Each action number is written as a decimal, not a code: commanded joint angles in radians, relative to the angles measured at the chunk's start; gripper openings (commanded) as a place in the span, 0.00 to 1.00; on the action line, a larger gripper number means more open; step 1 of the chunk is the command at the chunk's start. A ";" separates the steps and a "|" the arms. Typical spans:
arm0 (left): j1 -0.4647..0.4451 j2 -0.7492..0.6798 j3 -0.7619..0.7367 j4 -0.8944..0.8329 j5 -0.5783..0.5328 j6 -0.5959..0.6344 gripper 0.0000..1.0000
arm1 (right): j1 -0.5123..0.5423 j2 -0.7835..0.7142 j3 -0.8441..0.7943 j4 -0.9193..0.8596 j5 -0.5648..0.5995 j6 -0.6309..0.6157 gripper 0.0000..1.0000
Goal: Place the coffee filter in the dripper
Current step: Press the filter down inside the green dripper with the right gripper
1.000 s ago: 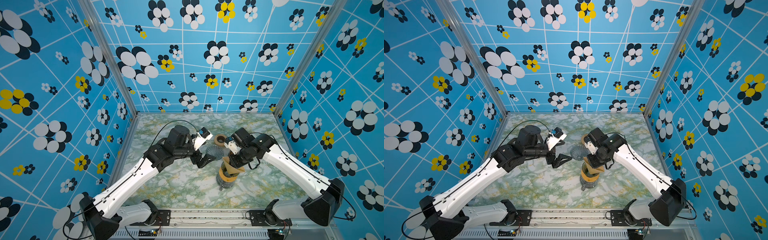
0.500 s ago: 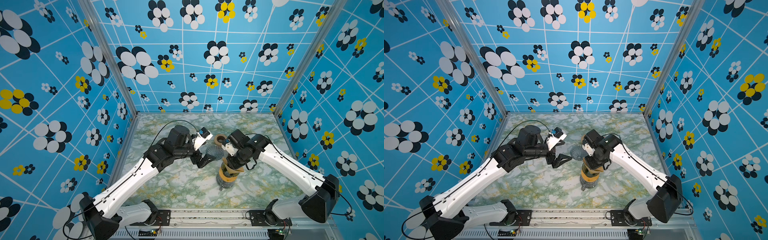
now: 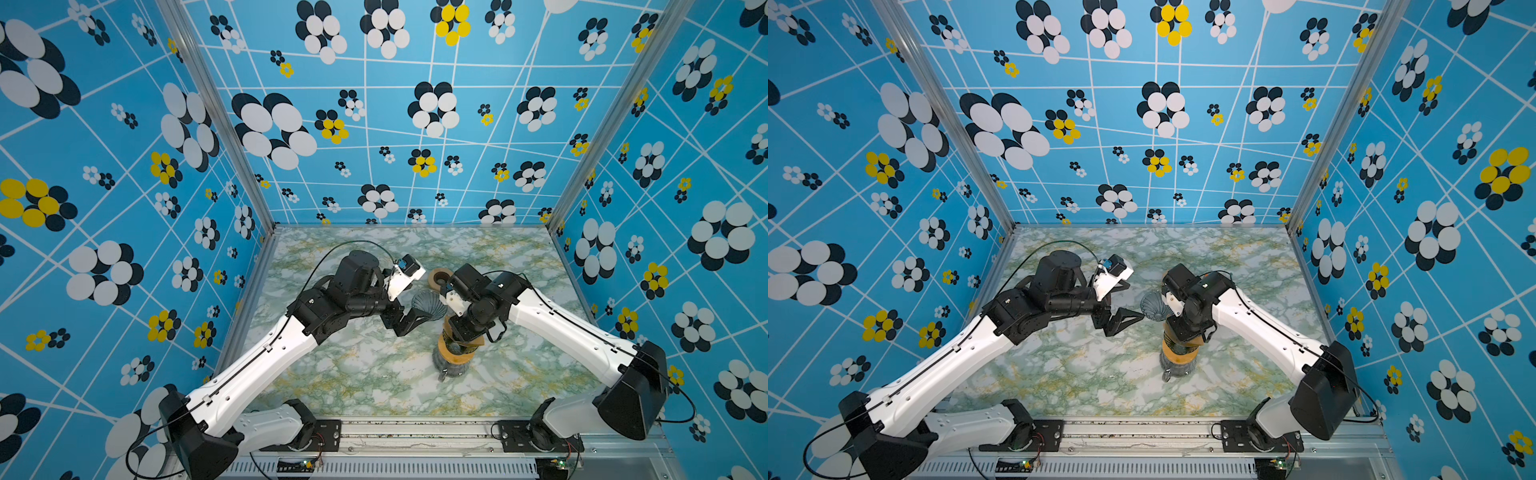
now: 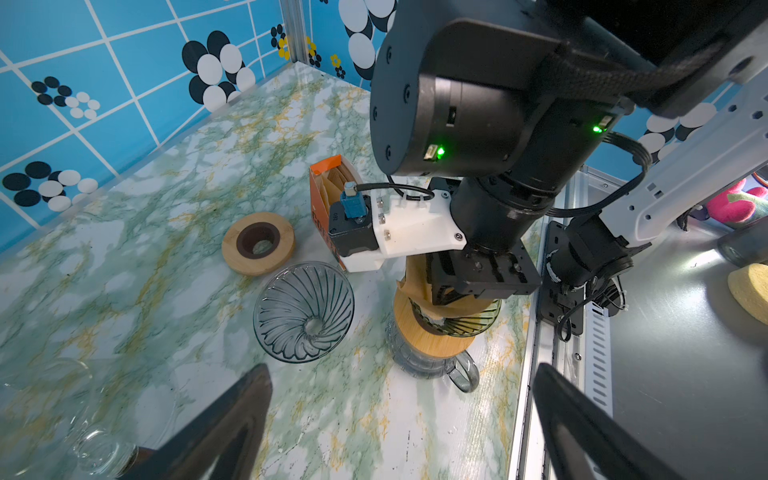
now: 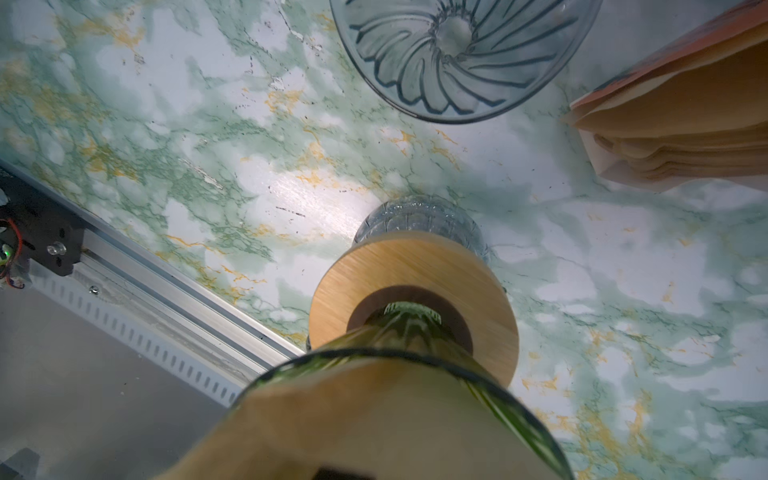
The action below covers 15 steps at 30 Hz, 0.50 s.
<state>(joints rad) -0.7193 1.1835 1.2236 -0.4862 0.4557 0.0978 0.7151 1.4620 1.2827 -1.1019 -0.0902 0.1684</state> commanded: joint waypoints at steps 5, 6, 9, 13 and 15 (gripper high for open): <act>0.011 0.010 -0.013 0.005 0.011 0.005 0.99 | 0.007 0.013 -0.036 0.041 -0.017 0.011 0.26; 0.011 0.010 -0.014 0.006 0.011 0.004 0.99 | 0.007 0.015 -0.039 0.044 -0.019 0.012 0.26; 0.011 0.012 -0.014 0.007 0.012 0.003 0.99 | 0.007 0.018 -0.045 0.051 -0.019 0.013 0.27; 0.011 0.012 -0.016 0.008 0.014 0.003 0.99 | 0.007 0.023 -0.055 0.057 -0.020 0.012 0.27; 0.011 0.013 -0.015 0.009 0.014 0.002 0.99 | 0.007 0.027 -0.058 0.060 -0.020 0.012 0.27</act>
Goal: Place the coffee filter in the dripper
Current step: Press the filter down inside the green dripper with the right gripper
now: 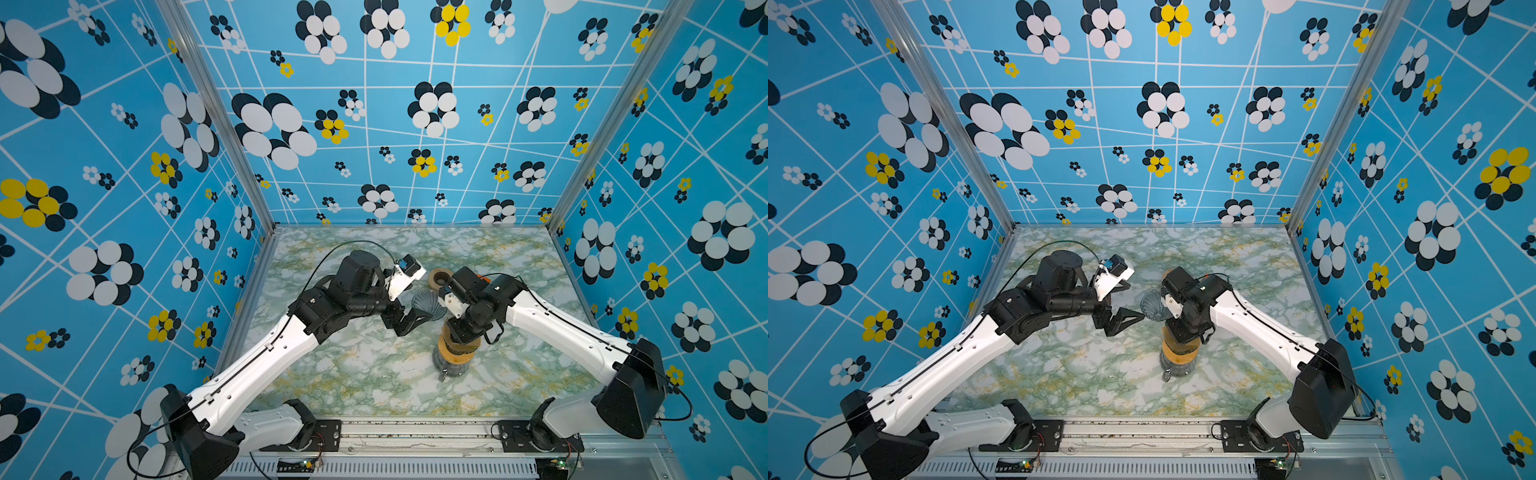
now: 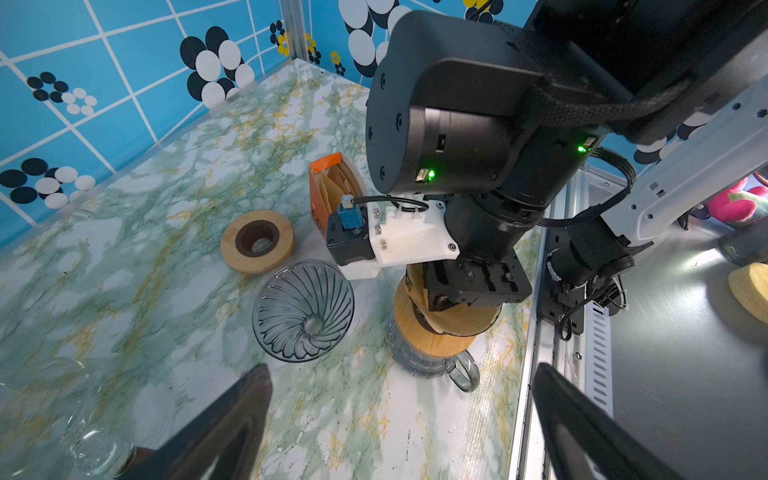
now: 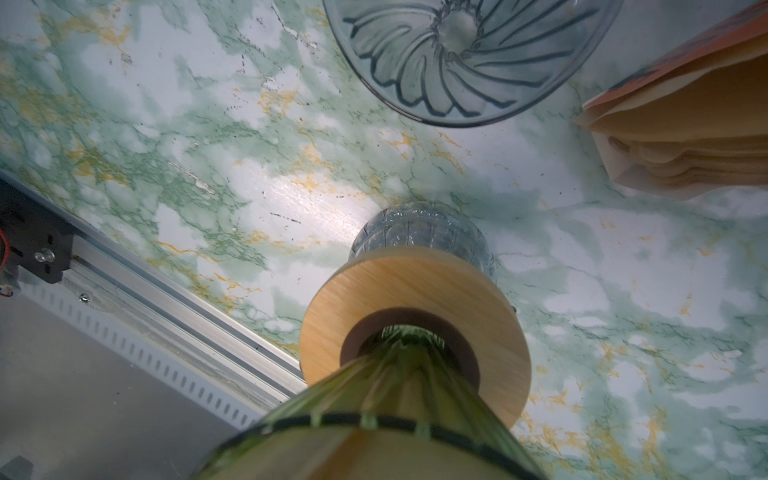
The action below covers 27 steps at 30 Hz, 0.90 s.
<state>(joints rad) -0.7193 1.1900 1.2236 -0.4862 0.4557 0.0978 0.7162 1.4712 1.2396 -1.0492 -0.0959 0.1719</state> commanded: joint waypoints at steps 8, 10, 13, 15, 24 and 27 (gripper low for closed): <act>0.011 0.008 -0.015 0.009 0.015 0.003 0.99 | 0.006 0.024 -0.026 0.009 -0.019 0.010 0.27; 0.011 0.009 -0.016 0.009 0.015 0.002 0.99 | 0.006 0.022 -0.026 0.005 -0.018 0.009 0.27; 0.012 0.009 -0.015 0.009 0.016 0.002 0.99 | 0.007 0.012 -0.016 -0.005 -0.016 0.009 0.27; 0.013 0.009 -0.016 0.009 0.017 0.002 0.99 | 0.005 0.002 -0.006 -0.015 -0.017 0.010 0.27; 0.013 0.008 -0.014 0.004 0.014 0.004 0.99 | 0.006 -0.025 0.070 -0.107 -0.027 -0.008 0.27; 0.013 0.005 -0.014 0.006 0.014 0.003 0.99 | 0.005 -0.034 0.089 -0.132 -0.029 -0.015 0.27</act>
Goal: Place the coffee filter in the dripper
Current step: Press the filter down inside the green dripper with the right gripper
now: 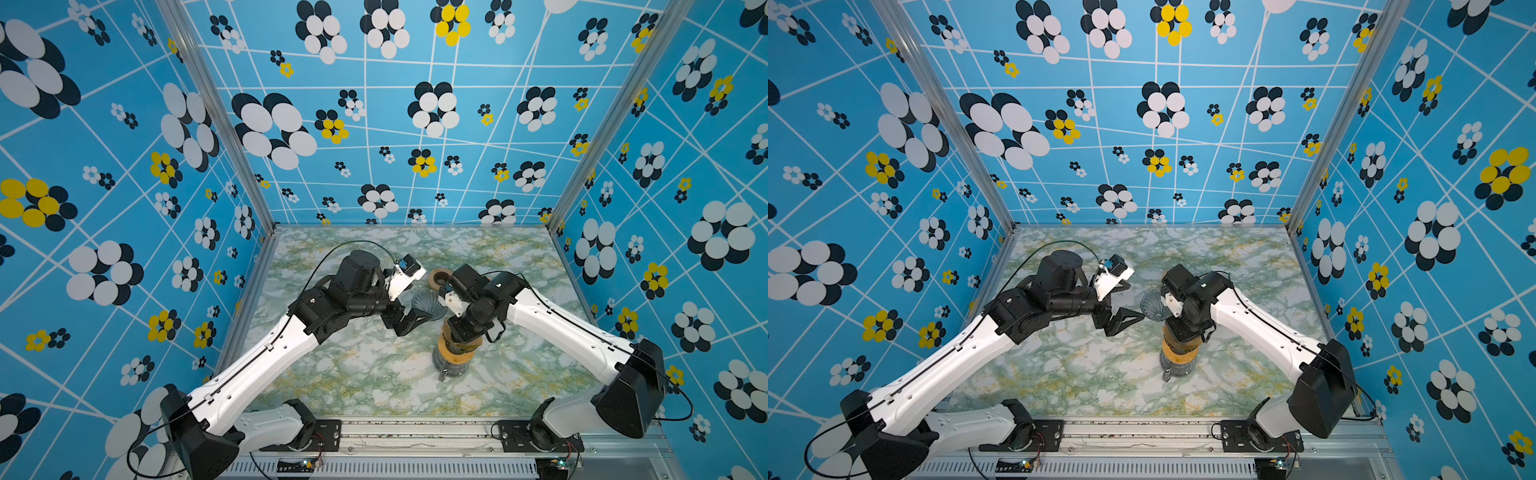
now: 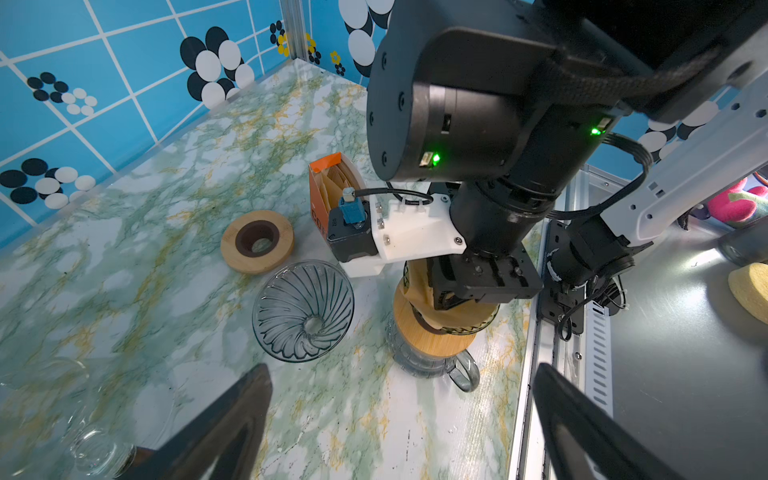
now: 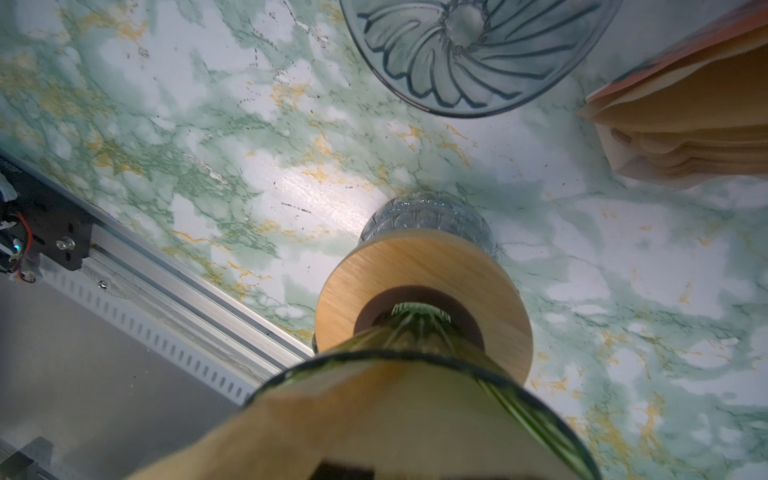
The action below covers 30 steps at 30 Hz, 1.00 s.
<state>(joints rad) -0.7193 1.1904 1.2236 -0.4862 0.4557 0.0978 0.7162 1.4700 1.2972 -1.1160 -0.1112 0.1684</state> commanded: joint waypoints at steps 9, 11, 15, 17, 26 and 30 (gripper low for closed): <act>0.012 0.007 -0.013 0.006 0.014 0.002 0.99 | -0.004 -0.056 0.047 -0.063 -0.028 -0.011 0.27; 0.012 0.008 -0.013 0.004 0.014 0.002 0.99 | -0.005 -0.045 0.039 -0.055 -0.021 -0.012 0.27; 0.013 0.009 -0.013 0.005 0.017 0.000 0.99 | -0.004 -0.020 0.025 -0.024 -0.018 -0.012 0.29; 0.012 0.007 -0.014 0.005 0.016 0.000 0.99 | -0.004 -0.007 0.020 -0.014 -0.010 -0.012 0.29; 0.013 0.006 -0.014 0.005 0.015 0.002 0.99 | -0.004 0.035 -0.008 -0.001 -0.012 -0.025 0.27; 0.013 0.006 -0.013 0.006 0.015 0.002 0.99 | -0.004 0.038 -0.021 -0.013 -0.021 -0.031 0.27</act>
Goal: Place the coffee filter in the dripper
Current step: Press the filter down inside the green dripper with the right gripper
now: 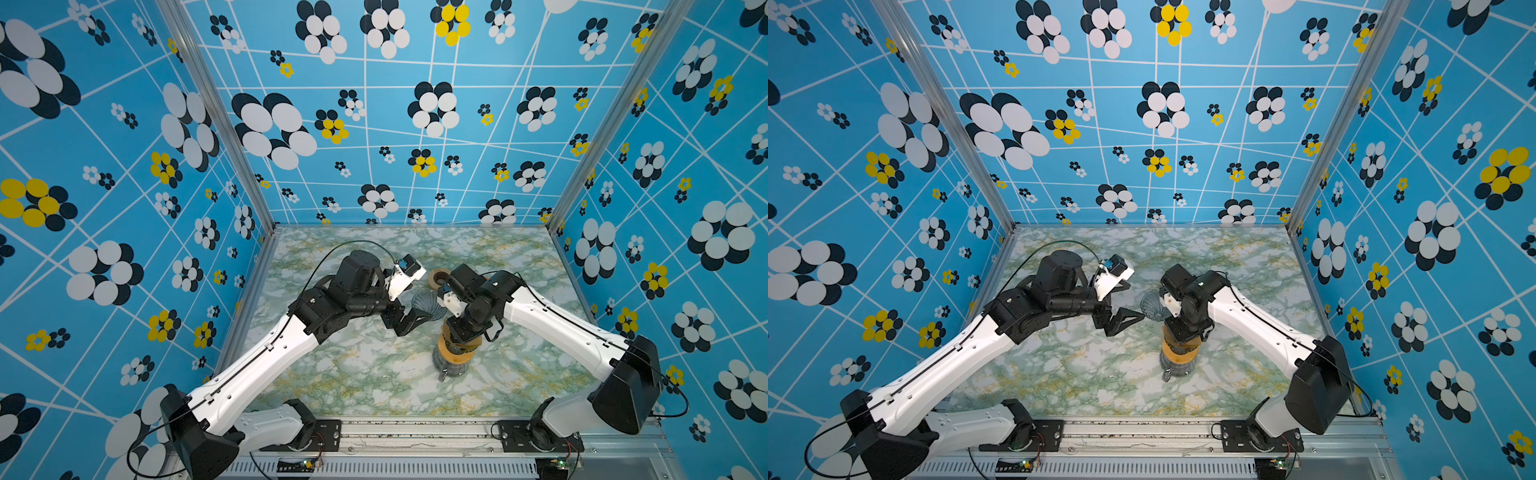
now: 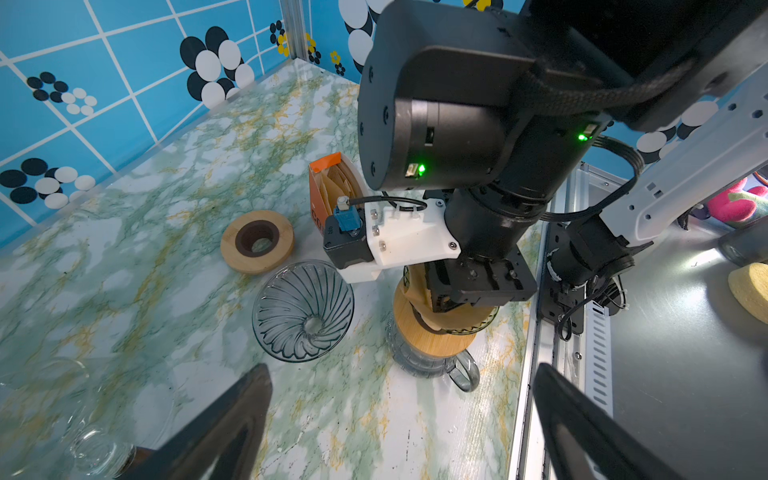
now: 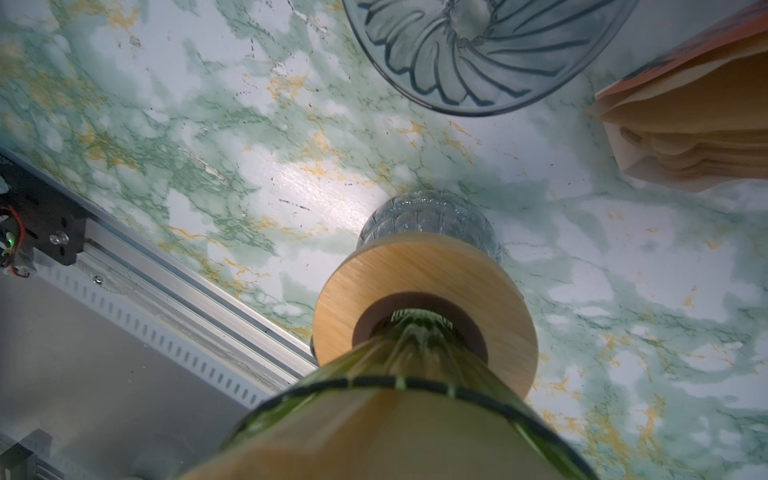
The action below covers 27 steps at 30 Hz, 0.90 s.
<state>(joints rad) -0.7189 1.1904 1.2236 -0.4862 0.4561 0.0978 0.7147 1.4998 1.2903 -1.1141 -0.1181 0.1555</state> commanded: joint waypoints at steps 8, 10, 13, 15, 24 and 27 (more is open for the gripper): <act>0.013 0.006 -0.013 0.005 0.016 0.002 0.99 | -0.004 -0.004 -0.045 -0.027 -0.015 -0.020 0.27; 0.012 0.005 -0.014 0.005 0.017 0.002 0.99 | -0.002 -0.002 -0.051 -0.024 -0.021 -0.019 0.27; 0.012 0.006 -0.014 0.006 0.018 0.002 0.99 | -0.002 0.002 -0.051 -0.027 -0.019 -0.018 0.27; 0.012 0.006 -0.013 0.005 0.018 0.002 0.99 | -0.003 0.004 -0.051 -0.030 -0.014 -0.020 0.27; 0.012 0.005 -0.014 0.006 0.018 0.002 0.99 | -0.002 0.007 -0.029 -0.030 0.000 -0.012 0.26; 0.012 0.006 -0.013 0.006 0.018 0.002 0.99 | -0.002 -0.001 -0.003 -0.038 0.019 -0.007 0.26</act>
<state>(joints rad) -0.7193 1.1904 1.2236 -0.4862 0.4561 0.0978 0.7147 1.5013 1.2533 -1.1191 -0.1165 0.1455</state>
